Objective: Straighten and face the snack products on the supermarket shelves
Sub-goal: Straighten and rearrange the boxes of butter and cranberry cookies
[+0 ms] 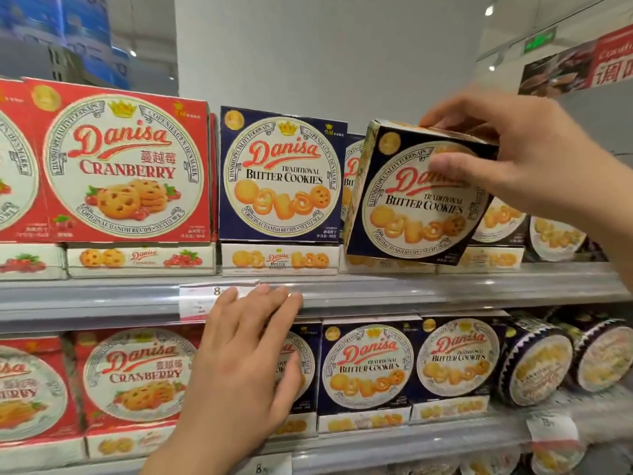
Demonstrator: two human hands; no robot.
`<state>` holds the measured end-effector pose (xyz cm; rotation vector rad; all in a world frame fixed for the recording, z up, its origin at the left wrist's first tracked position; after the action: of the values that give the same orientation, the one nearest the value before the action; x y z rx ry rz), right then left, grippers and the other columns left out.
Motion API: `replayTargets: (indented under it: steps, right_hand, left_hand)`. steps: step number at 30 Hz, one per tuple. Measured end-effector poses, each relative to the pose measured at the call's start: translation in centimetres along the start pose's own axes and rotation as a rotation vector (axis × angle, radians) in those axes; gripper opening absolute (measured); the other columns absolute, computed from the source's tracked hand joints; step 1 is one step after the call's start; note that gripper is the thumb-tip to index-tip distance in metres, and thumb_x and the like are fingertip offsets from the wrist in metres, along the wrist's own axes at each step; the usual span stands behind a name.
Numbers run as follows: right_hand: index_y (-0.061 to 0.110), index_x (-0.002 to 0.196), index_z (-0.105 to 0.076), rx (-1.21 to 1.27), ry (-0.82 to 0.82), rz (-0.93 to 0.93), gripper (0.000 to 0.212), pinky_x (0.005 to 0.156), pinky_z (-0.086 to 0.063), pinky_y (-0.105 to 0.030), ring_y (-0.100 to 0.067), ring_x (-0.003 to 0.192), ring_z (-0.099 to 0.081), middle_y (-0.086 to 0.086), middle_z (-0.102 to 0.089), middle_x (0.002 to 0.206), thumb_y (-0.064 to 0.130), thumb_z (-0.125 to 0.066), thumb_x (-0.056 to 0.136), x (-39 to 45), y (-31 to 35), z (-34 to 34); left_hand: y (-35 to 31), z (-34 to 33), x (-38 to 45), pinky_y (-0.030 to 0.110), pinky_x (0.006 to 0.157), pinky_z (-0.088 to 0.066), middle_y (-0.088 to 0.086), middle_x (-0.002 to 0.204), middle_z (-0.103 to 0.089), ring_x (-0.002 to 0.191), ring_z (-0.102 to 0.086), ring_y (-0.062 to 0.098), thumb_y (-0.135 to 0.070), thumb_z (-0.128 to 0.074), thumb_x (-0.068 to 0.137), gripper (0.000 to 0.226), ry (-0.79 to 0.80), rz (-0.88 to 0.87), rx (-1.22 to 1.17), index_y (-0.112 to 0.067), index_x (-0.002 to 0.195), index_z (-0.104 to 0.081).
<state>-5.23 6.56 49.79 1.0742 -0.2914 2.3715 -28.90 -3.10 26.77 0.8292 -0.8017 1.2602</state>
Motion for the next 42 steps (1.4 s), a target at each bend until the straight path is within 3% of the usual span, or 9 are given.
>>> replayTargets:
  steps: [3,8,11,14,27,39,42]
  right_hand:
    - [0.035,0.126,-0.06,0.023,-0.009,0.004,0.037,0.08,-0.053,-0.024,-0.011,0.104,-0.064,0.009,-0.066,0.115,0.039,-0.069,0.091,0.5,0.2,-0.2]
    - [0.03,0.131,-0.057,-0.049,0.0,0.011,0.04,0.077,-0.047,-0.016,-0.01,0.105,-0.061,0.005,-0.066,0.119,0.039,-0.066,0.093,1.3,0.1,-0.8]
    - [0.024,0.141,-0.048,-0.292,0.04,0.053,0.068,0.091,-0.054,-0.038,-0.022,0.116,-0.059,-0.003,-0.061,0.134,0.052,-0.069,0.083,1.6,0.3,-1.9]
    - [0.018,0.148,-0.04,-0.505,0.043,0.066,0.093,0.101,-0.047,-0.051,-0.033,0.128,-0.05,-0.009,-0.05,0.146,0.055,-0.078,0.073,1.4,0.6,-3.1]
    - [0.022,0.152,-0.035,-0.569,0.025,0.019,0.089,0.093,-0.048,-0.049,-0.029,0.134,-0.044,-0.005,-0.047,0.149,0.053,-0.077,0.08,2.4,0.6,-4.3]
    - [0.018,0.155,-0.031,-0.502,0.021,0.051,0.091,0.106,-0.041,-0.05,-0.037,0.134,-0.044,-0.013,-0.046,0.151,0.049,-0.076,0.083,2.1,0.0,-5.3]
    - [0.016,0.155,-0.031,-0.502,-0.008,0.076,0.089,0.111,-0.036,-0.051,-0.039,0.137,-0.042,-0.015,-0.042,0.154,0.053,-0.069,0.084,1.8,-0.1,-5.2]
  left_hand:
    - [0.0,-0.1,0.0,0.053,0.122,-0.025,0.007,0.134,-0.059,0.131,-0.049,0.03,-0.033,-0.056,0.087,0.057,-0.012,0.006,-0.006,-0.01,0.139,-0.06]
    - [0.1,-0.3,0.0,0.051,0.123,-0.022,0.007,0.134,-0.059,0.13,-0.05,0.03,-0.032,-0.057,0.086,0.057,-0.02,0.01,-0.011,-0.01,0.139,-0.06]
    - [0.1,-0.4,0.0,0.051,0.123,-0.022,0.007,0.134,-0.058,0.131,-0.049,0.031,-0.031,-0.057,0.086,0.057,-0.018,0.007,-0.012,-0.01,0.139,-0.059]
    - [0.1,-0.6,-0.1,0.053,0.123,-0.023,0.008,0.136,-0.058,0.132,-0.049,0.031,-0.031,-0.057,0.086,0.058,-0.017,0.011,-0.01,-0.01,0.14,-0.058]
    - [0.0,-0.8,0.1,0.053,0.121,-0.025,0.01,0.131,-0.06,0.127,-0.051,0.034,-0.03,-0.056,0.085,0.056,-0.063,0.016,-0.005,-0.007,0.136,-0.062]
    - [-0.4,-0.3,0.2,0.055,0.119,-0.028,0.014,0.128,-0.059,0.126,-0.051,0.036,-0.024,-0.062,0.083,0.053,-0.065,0.043,0.023,-0.005,0.133,-0.063]
    - [-0.5,-0.3,0.2,0.056,0.118,-0.029,0.013,0.128,-0.06,0.125,-0.052,0.037,-0.024,-0.062,0.083,0.053,-0.057,0.053,0.029,-0.006,0.133,-0.063]
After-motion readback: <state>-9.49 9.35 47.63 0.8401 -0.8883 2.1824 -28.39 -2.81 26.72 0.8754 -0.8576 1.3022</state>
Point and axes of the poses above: each hand's wrist, its own x-axis towards the middle knuckle, its own z-axis out of the back of the hand, y = z × x, the point moved 5 cm from there along x, towards the middle knuckle
